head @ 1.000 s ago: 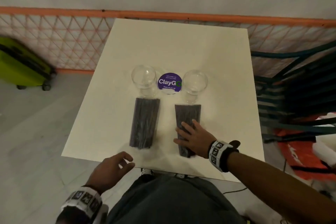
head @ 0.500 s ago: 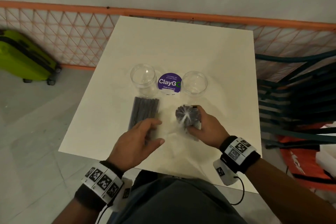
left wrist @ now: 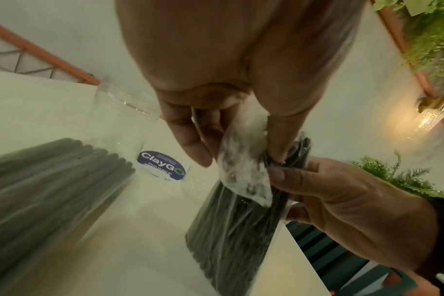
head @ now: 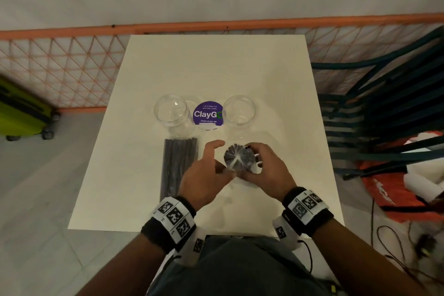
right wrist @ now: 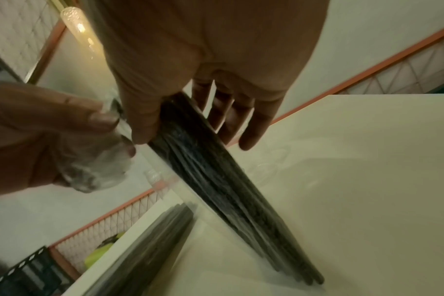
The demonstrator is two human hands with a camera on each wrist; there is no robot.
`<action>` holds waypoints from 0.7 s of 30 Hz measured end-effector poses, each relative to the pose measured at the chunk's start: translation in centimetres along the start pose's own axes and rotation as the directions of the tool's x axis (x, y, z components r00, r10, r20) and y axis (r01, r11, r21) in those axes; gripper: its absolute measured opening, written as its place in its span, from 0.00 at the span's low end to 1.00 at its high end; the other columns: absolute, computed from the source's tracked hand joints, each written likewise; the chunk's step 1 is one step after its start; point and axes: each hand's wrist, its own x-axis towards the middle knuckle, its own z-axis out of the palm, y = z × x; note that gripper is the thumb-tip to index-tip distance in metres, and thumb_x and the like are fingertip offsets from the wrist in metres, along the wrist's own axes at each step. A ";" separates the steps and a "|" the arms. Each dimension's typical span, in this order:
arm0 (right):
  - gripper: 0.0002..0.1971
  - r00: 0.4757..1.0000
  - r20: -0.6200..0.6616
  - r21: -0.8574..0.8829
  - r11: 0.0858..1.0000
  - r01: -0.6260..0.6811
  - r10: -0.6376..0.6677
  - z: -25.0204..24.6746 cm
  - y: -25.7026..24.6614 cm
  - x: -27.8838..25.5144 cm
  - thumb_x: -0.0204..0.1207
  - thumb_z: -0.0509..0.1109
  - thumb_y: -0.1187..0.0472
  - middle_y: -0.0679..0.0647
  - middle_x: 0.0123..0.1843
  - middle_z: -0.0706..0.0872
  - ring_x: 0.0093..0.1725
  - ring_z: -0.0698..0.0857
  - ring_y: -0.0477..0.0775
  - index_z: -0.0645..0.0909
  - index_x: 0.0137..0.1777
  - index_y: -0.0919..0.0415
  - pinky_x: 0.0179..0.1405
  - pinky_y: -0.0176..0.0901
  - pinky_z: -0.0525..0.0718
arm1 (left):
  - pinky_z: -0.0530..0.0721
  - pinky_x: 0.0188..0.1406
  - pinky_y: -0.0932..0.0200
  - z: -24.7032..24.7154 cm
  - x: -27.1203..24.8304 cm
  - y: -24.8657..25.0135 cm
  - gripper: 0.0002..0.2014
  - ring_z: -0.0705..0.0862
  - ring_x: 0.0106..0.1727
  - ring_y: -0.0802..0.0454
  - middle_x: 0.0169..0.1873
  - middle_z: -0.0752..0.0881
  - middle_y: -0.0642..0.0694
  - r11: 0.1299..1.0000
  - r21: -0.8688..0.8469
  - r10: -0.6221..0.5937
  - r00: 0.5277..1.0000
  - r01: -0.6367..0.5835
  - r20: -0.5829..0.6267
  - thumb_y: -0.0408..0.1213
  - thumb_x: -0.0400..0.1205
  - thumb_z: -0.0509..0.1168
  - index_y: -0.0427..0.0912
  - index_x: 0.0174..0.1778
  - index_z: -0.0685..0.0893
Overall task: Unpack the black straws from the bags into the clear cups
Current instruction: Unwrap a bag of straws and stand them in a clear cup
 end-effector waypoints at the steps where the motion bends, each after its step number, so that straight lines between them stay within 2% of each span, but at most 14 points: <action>1: 0.28 1.000 -0.016 0.020 1.000 -0.005 0.005 -0.1 -0.2 -0.1 0.66 0.79 0.42 0.39 0.59 0.83 0.53 0.84 0.41 0.74 0.64 0.42 0.52 0.41 0.84 | 0.86 0.46 0.55 -0.3 -0.1 0.1 0.32 0.89 0.40 0.56 0.38 0.92 0.52 1.000 -0.023 0.006 1.000 -0.006 -0.007 0.49 0.76 0.75 0.59 0.72 0.67; 4: 0.21 0.999 -0.048 0.051 0.999 -0.018 0.021 -0.2 -0.3 -0.4 0.70 0.79 0.47 0.37 0.53 0.87 0.51 0.85 0.40 0.76 0.60 0.41 0.52 0.47 0.85 | 0.78 0.38 0.70 -1.5 -0.5 0.3 0.21 0.86 0.39 0.61 0.40 0.90 0.53 0.997 -0.071 0.031 0.998 -0.036 -0.061 0.48 0.76 0.75 0.57 0.63 0.78; 6: 0.20 0.998 -0.045 0.050 0.998 -0.038 0.040 -0.2 -0.3 -0.5 0.71 0.79 0.49 0.37 0.54 0.87 0.52 0.85 0.39 0.77 0.61 0.42 0.53 0.49 0.85 | 0.76 0.40 0.72 -2.4 -0.7 0.2 0.12 0.85 0.43 0.63 0.42 0.88 0.59 0.990 -0.060 0.116 0.984 -0.125 -0.134 0.46 0.77 0.75 0.54 0.55 0.84; 8: 0.20 0.998 -0.040 0.044 0.998 -0.039 0.041 -0.1 -0.3 -0.7 0.73 0.77 0.50 0.38 0.56 0.87 0.55 0.85 0.41 0.77 0.63 0.43 0.56 0.52 0.85 | 0.78 0.42 0.72 -3.1 -0.8 0.2 0.07 0.86 0.44 0.62 0.42 0.89 0.61 0.969 -0.113 0.198 0.965 -0.219 -0.172 0.42 0.78 0.75 0.51 0.50 0.87; 11: 0.22 0.998 -0.062 -0.004 1.000 0.010 -0.010 0.1 -0.5 -1.0 0.74 0.69 0.51 0.44 0.62 0.87 0.61 0.84 0.49 0.76 0.68 0.47 0.61 0.57 0.84 | 0.79 0.46 0.74 -4.0 -0.9 1.3 0.07 0.86 0.46 0.64 0.44 0.90 0.62 0.925 -0.222 0.280 0.947 -0.310 -0.157 0.33 0.79 0.74 0.48 0.50 0.87; 14: 0.32 0.992 -0.097 -0.055 0.995 0.077 -0.082 0.1 -1.2 -1.1 0.70 0.61 0.49 0.49 0.76 0.76 0.74 0.73 0.53 0.71 0.76 0.50 0.73 0.51 0.73 | 0.79 0.50 0.75 -4.9 -0.9 2.8 0.10 0.87 0.48 0.65 0.45 0.90 0.61 0.887 -0.235 0.377 0.918 -0.396 -0.125 0.28 0.78 0.74 0.47 0.51 0.88; 16: 0.37 0.986 -0.092 0.015 0.990 0.138 -0.136 0.0 -1.8 -1.3 0.68 0.63 0.48 0.49 0.80 0.70 0.78 0.68 0.50 0.65 0.80 0.49 0.76 0.49 0.68 | 0.80 0.49 0.73 -5.2 -0.8 3.6 0.12 0.88 0.48 0.63 0.45 0.91 0.59 0.875 -0.228 0.411 0.905 -0.426 -0.113 0.27 0.78 0.74 0.48 0.51 0.88; 18: 0.41 0.983 -0.052 0.040 0.984 0.175 -0.173 0.0 -2.6 -1.4 0.66 0.71 0.43 0.45 0.79 0.69 0.77 0.68 0.47 0.61 0.80 0.46 0.75 0.43 0.69 | 0.84 0.50 0.67 -5.3 -0.6 4.1 0.12 0.89 0.49 0.59 0.46 0.91 0.56 0.868 -0.239 0.424 0.900 -0.436 -0.102 0.27 0.78 0.74 0.49 0.52 0.88; 20: 0.45 0.985 -0.045 -0.012 0.986 0.167 -0.167 -0.3 -3.0 -1.1 0.62 0.76 0.36 0.43 0.77 0.71 0.75 0.70 0.45 0.62 0.79 0.42 0.73 0.41 0.70 | 0.86 0.52 0.63 -5.4 -0.5 4.4 0.13 0.90 0.50 0.56 0.48 0.92 0.55 0.862 -0.253 0.430 0.898 -0.440 -0.097 0.26 0.78 0.74 0.48 0.53 0.88; 21: 0.43 0.983 -0.087 -0.023 0.987 0.160 -0.161 -0.6 -3.0 -0.9 0.62 0.76 0.35 0.43 0.74 0.74 0.73 0.73 0.45 0.65 0.77 0.42 0.71 0.42 0.73 | 0.86 0.52 0.63 -5.4 -0.4 4.4 0.13 0.90 0.50 0.55 0.48 0.92 0.55 0.858 -0.263 0.431 0.897 -0.442 -0.099 0.26 0.78 0.74 0.48 0.53 0.88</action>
